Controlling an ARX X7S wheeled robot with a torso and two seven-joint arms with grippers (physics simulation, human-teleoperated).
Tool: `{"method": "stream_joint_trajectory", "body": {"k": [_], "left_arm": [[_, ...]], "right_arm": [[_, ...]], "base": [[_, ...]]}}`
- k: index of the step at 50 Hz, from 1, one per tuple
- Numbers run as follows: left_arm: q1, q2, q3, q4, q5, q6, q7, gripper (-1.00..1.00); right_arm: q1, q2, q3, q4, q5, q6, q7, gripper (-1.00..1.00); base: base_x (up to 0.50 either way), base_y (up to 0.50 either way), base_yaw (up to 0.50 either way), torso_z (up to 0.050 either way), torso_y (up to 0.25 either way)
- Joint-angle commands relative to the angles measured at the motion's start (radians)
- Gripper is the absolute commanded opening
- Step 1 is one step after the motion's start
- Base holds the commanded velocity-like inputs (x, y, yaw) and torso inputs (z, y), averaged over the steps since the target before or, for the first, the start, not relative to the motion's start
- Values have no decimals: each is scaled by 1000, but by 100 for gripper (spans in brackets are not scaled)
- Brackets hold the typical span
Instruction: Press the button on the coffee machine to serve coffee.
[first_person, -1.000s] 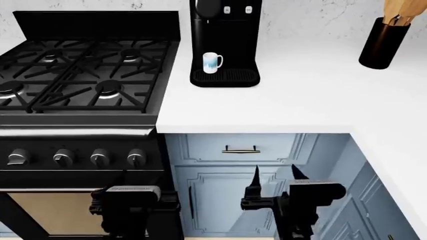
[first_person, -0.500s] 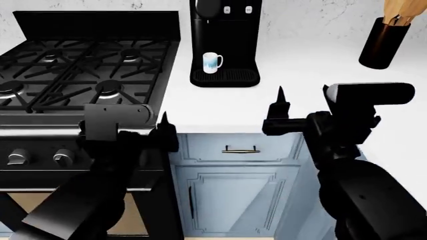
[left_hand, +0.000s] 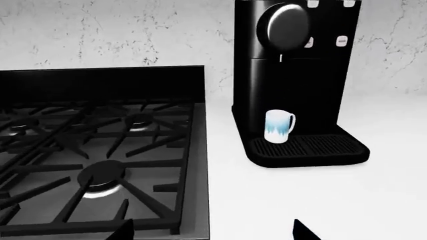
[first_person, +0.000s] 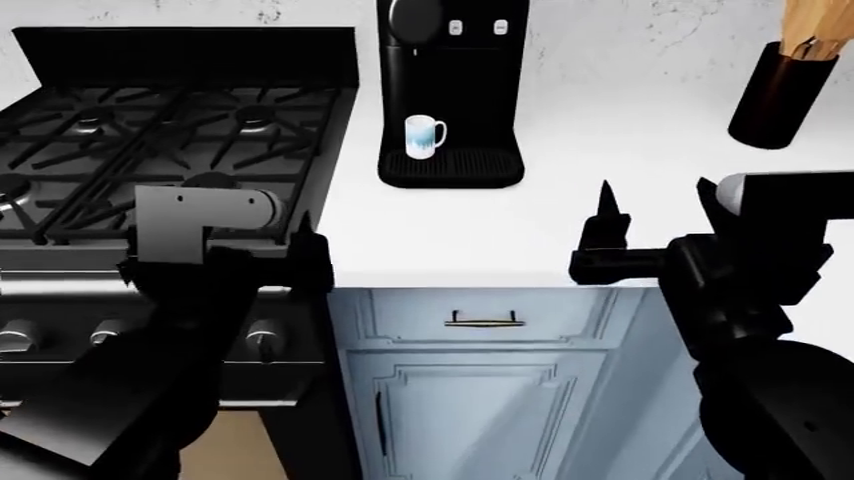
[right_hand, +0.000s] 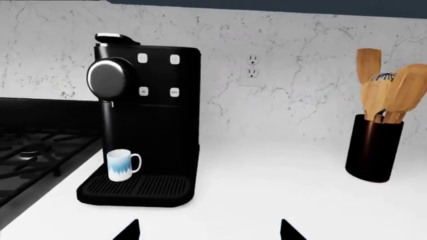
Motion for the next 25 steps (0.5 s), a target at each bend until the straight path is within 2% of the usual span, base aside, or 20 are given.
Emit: {"method": "stream_joint_trajectory", "body": {"k": [1,25], "left_arm": [[18,-14,-7,4,-8,3,1,100],[36,-27,-7,5,-14,19,-6,100]], "right_arm": [[-12,8,11,-15,12,17,6,100],[-6,13,-16,19,17,-15,7,100]], "base": [[402,0,0,0,0],[372,0,0,0,0]]}}
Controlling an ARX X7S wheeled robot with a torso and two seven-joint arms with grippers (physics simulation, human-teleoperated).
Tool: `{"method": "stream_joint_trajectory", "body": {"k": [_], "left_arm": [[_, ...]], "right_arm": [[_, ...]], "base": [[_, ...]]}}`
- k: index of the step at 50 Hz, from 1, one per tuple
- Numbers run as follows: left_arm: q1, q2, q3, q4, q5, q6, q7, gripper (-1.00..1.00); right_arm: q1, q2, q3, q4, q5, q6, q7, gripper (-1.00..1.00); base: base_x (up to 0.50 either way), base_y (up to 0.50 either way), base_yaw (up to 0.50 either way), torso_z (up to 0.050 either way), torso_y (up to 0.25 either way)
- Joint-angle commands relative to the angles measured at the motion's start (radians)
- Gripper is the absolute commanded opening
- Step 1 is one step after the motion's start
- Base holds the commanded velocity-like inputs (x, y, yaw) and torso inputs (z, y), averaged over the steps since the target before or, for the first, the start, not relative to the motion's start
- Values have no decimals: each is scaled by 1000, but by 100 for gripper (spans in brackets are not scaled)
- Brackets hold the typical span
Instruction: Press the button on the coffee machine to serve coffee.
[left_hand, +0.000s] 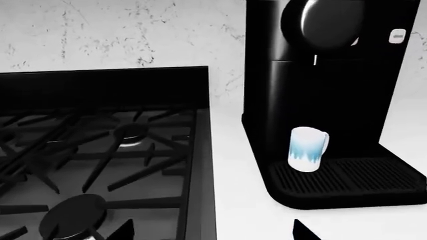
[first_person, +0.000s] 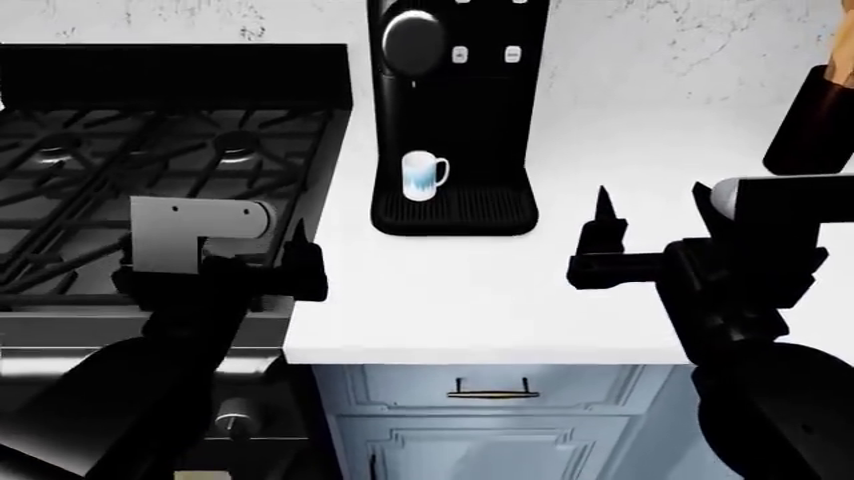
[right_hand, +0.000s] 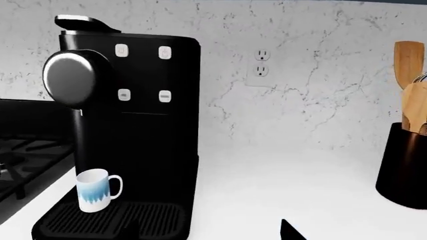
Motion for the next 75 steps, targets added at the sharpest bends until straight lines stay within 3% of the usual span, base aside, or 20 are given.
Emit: {"method": "stream_joint_trajectory", "body": {"k": [1,42,51,69,75], "left_arm": [[4,-2,3,-4,-1,9,-7,100],[22,-21,-13,-1,-18,23,-22,100],[22,-27,-18,-3,-24,23,-23,100],[42,-26,-13,-13,-27,46,-27,100],[42,-38,-22,-7,-40,37,-19,100]], "right_arm": [[3,4,-8,10,4,-9,1,100],[-9,17,-6,-11,30,1,23,100],[8,33,34,-83,76,84,26,100],[255,102,-236,-100,158,205,-28,100],[307,168,-361,-49,141,126,-89,100]], "base": [[367,0,0,0,0],[335,0,0,0,1],[16,0,0,0,0],[0,0,0,0,0],[0,0,0,0,0]]}}
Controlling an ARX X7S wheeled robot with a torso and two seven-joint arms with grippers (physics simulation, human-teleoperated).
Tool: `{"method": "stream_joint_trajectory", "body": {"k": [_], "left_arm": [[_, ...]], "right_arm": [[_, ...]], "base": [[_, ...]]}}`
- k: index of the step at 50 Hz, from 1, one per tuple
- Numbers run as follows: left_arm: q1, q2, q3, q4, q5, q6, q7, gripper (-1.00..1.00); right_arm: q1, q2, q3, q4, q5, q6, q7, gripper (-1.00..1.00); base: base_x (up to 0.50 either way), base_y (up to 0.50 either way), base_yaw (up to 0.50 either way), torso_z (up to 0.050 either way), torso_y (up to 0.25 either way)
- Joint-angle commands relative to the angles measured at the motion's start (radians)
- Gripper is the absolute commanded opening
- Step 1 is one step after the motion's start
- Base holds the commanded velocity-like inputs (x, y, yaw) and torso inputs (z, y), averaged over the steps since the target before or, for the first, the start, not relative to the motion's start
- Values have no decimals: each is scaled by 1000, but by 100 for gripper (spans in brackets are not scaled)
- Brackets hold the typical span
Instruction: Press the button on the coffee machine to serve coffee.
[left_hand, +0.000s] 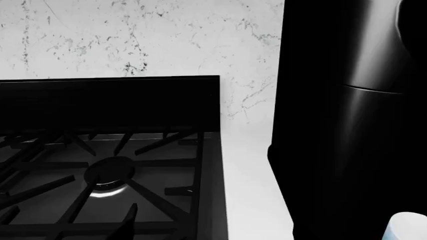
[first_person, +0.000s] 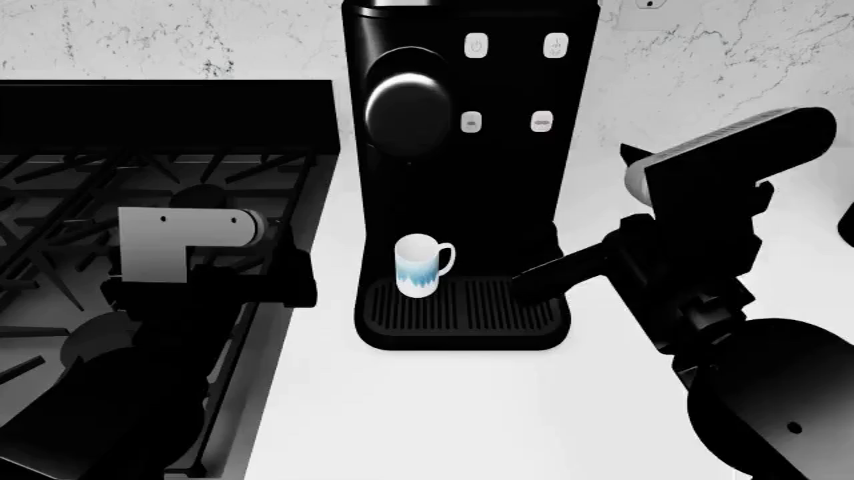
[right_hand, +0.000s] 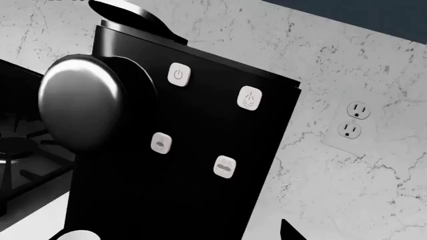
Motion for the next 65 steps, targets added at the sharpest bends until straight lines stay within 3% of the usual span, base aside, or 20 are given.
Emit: {"method": "stream_joint_trajectory", "body": {"k": [1,8,27,28,65], "left_arm": [[5,-6,-2,2,-9,1,1,100],[8,-11,3,6,-11,0,-1,100],[8,-14,7,1,-17,4,-10,100],[11,-16,6,1,-17,6,-9,100],[19,-25,8,-3,-30,20,-21,100]], "right_arm": [[127,79,-190,60,4,-49,-83,100],[137,138,-289,183,-56,-239,-191,100],[254,167,-440,280,-126,-261,-245,100],[263,161,-440,278,-126,-254,-241,-100],[302,111,-491,325,-157,-337,-239,-100]], "base": [[0,0,0,0,0],[0,0,0,0,0],[0,0,0,0,0],[0,0,0,0,0],[0,0,0,0,0]]}}
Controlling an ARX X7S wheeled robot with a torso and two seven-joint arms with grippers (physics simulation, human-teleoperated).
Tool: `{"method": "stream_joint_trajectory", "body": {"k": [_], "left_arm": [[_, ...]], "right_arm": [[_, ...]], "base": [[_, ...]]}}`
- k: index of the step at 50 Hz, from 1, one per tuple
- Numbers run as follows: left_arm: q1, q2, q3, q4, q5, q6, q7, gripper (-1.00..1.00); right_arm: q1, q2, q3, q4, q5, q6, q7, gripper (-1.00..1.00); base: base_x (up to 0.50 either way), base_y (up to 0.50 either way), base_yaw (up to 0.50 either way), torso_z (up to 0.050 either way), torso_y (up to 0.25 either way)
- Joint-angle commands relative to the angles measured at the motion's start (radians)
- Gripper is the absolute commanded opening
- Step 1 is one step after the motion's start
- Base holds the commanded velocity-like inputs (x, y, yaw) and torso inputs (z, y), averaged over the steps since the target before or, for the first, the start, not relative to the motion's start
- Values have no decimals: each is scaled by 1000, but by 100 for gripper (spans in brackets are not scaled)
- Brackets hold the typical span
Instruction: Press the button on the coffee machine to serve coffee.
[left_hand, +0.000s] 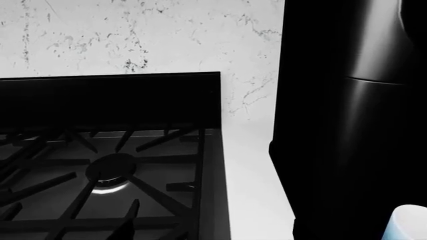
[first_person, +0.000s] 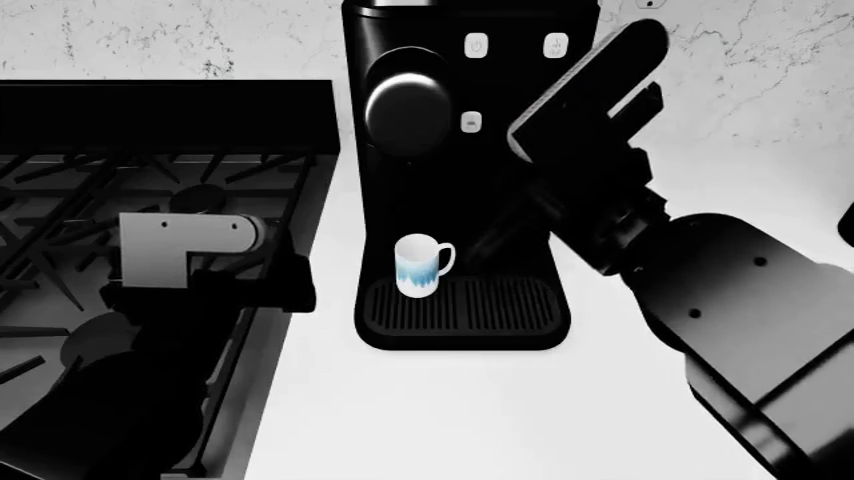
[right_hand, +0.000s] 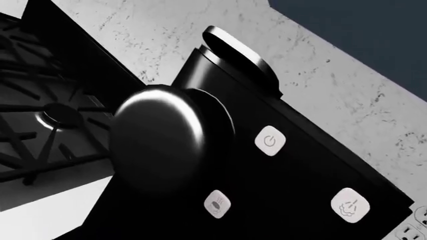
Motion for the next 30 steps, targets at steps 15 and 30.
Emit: {"method": "stream_joint_trajectory", "body": {"k": [15,30], "left_arm": [[10,-9,-5,1,-13,5,-6,100],[20,-10,4,-11,-12,24,-7,100]], "right_arm": [[-4,-17,-20,16,7,-39,-14,-100],[-11,-8,-15,-2,23,-17,-8,-100]], "base": [[0,0,0,0,0],[0,0,0,0,0]]}}
